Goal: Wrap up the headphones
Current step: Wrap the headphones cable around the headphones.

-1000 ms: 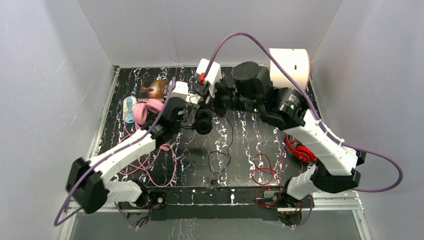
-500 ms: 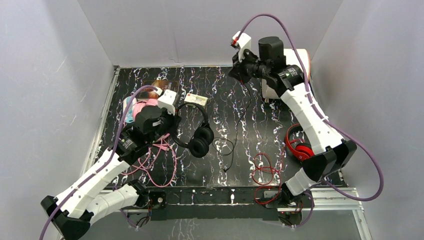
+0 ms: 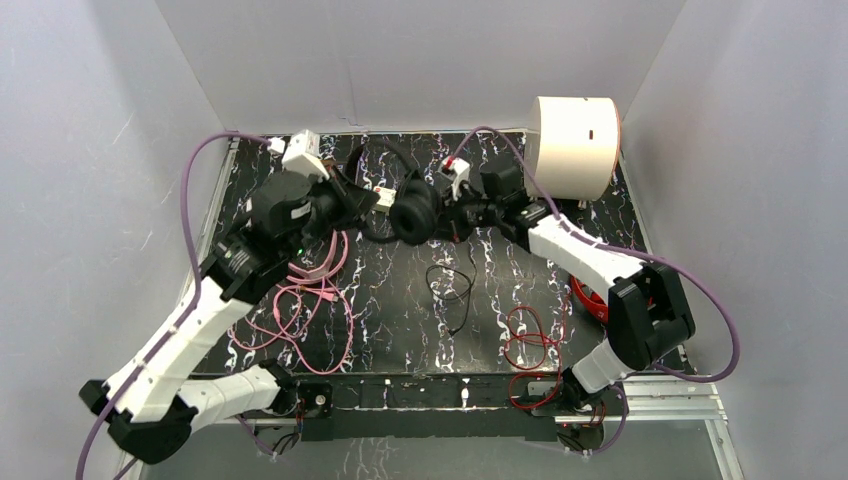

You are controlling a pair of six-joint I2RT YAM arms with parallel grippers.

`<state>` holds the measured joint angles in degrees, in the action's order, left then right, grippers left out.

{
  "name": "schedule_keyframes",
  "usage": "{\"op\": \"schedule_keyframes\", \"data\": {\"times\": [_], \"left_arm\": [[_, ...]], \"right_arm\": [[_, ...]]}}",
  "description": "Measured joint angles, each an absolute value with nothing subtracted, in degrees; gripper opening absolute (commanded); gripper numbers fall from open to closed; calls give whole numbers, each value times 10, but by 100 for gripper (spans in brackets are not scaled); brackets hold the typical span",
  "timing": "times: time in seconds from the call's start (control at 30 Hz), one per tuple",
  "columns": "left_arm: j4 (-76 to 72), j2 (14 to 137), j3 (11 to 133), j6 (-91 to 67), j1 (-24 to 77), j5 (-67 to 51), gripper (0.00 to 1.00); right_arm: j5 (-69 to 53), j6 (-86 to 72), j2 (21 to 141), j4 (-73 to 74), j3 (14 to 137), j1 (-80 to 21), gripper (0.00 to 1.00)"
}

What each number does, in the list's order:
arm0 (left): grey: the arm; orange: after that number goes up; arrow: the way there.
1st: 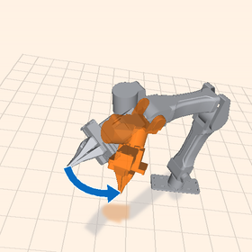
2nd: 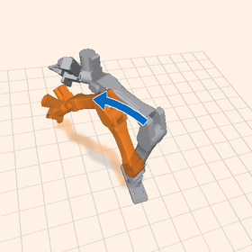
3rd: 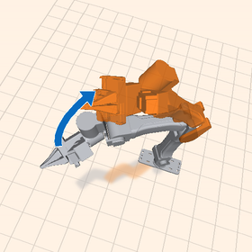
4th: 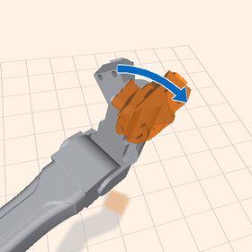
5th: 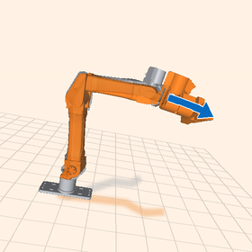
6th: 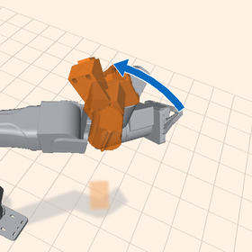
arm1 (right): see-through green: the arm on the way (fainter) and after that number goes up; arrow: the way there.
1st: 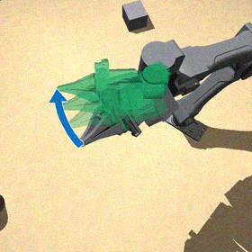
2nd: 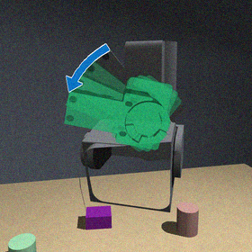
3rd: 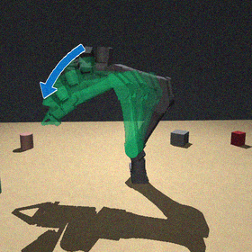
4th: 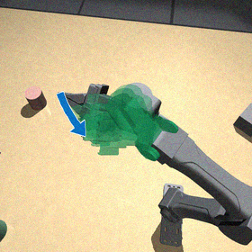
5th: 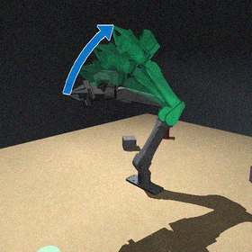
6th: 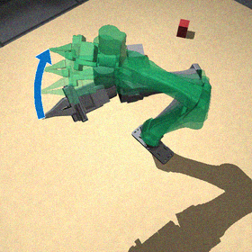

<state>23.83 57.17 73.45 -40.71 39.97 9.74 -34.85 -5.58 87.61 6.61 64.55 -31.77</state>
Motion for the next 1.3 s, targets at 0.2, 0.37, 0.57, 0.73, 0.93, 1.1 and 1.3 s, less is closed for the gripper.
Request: {"op": "schedule_keyframes", "data": {"times": [0.2, 0.37, 0.57, 0.73, 0.93, 1.1, 1.3], "left_arm": [[218, 658, 807, -462, 400, 212, 0], [201, 715, 833, -423, 400, 390, 0], [81, 814, 836, -248, 400, 544, 0], [-2, 863, 802, -95, 405, 562, 0], [26, 837, 712, -45, 430, 492, 0], [121, 794, 700, -49, 455, 451, 0], [223, 781, 711, -58, 456, 389, 0]], "right_arm": [[-329, -189, 870, -123, 572, -408, 0], [-293, -252, 805, -187, 483, -484, 0], [-253, -268, 657, -137, 471, -529, 0], [-217, -224, 608, 28, 560, -527, 0], [-108, -105, 677, 282, 775, -528, 3], [-34, -26, 782, 416, 927, -534, 13], [17, 26, 845, 480, 1004, -535, 8]]}}
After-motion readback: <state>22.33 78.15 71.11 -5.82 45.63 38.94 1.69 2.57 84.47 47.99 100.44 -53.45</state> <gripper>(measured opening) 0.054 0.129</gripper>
